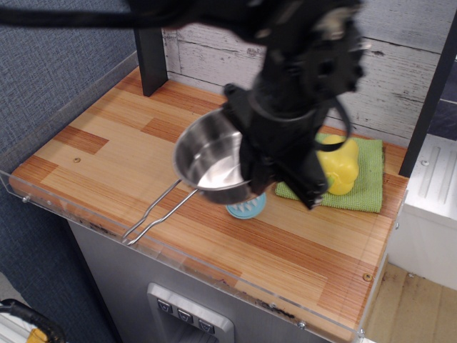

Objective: Place the silver pot on the far edge of the table.

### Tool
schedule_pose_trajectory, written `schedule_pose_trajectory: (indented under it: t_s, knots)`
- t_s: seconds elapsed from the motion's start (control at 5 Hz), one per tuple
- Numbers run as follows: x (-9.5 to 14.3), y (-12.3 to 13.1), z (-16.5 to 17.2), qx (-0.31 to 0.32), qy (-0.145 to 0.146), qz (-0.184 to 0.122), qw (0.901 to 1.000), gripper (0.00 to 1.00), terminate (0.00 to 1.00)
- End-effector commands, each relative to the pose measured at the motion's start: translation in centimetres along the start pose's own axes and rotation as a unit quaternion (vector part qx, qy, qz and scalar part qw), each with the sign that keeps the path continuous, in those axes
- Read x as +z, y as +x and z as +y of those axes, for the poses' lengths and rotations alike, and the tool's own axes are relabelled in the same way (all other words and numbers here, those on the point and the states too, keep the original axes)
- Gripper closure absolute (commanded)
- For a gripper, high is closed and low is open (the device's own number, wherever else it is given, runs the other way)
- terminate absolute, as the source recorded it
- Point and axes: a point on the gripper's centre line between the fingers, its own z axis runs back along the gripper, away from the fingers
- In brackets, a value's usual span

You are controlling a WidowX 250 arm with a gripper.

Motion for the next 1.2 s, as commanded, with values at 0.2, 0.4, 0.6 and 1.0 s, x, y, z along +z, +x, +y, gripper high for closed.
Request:
schedule_pose_trajectory:
  t_s: [0.2, 0.4, 0.6, 1.0]
  knots:
    - [-2.0, 0.6, -2.0, -0.069, -0.075, -0.013, 0.9947, 1.00, 0.00]
    - [-2.0, 2.9, -4.7, -0.154, -0.076, -0.014, 0.9851, 1.00, 0.00]
    - [-1.3, 4.4, -7.5, -0.220, -0.053, -0.019, 0.9739, 1.00, 0.00]
    - [-1.6, 4.3, -8.3, -0.229, -0.052, -0.008, 0.9721, 1.00, 0.00]
